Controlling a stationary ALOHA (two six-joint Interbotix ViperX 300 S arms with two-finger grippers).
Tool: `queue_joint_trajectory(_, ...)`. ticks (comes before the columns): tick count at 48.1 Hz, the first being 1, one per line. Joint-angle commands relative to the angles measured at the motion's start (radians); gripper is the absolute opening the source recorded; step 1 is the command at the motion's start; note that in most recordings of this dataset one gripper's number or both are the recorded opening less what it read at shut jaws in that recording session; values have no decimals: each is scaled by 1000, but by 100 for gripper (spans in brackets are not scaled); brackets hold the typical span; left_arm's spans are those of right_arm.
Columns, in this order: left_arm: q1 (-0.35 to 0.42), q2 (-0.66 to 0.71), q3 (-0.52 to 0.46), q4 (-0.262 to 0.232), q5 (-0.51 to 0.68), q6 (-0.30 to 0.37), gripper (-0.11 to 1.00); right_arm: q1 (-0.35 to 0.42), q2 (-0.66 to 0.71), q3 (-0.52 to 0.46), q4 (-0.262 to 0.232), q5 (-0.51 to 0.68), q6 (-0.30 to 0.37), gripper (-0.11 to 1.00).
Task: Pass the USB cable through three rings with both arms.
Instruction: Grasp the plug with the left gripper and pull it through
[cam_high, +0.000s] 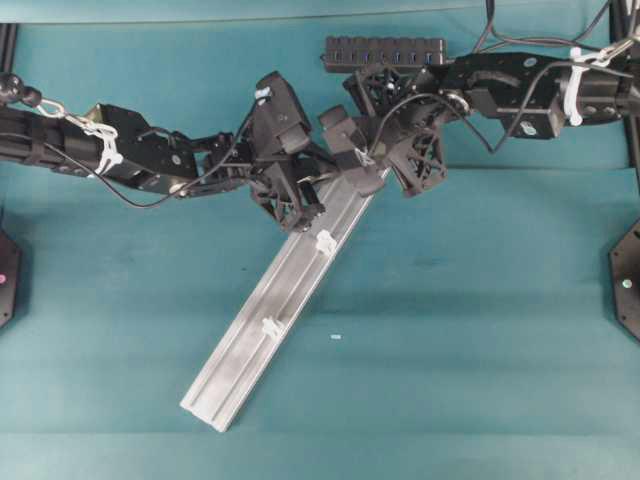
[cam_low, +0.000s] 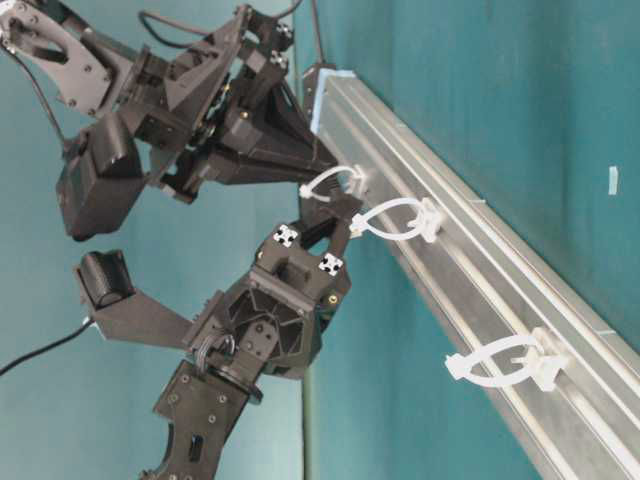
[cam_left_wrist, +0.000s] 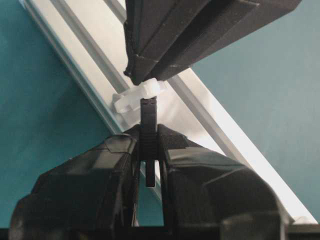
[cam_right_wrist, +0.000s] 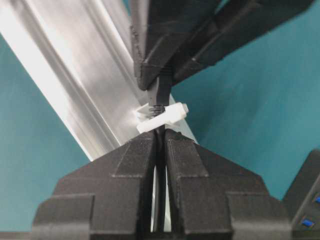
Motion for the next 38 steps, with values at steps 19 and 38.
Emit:
queue_joint_trajectory(19, -29, -66, 18, 2, 66, -3, 10, 6, -71, -12, 3, 81, 219, 88)
queue_joint_trajectory(38, -29, -183, 95, 2, 91, -81, 10, 51, -112, 18, -2, 43, 235, 85)
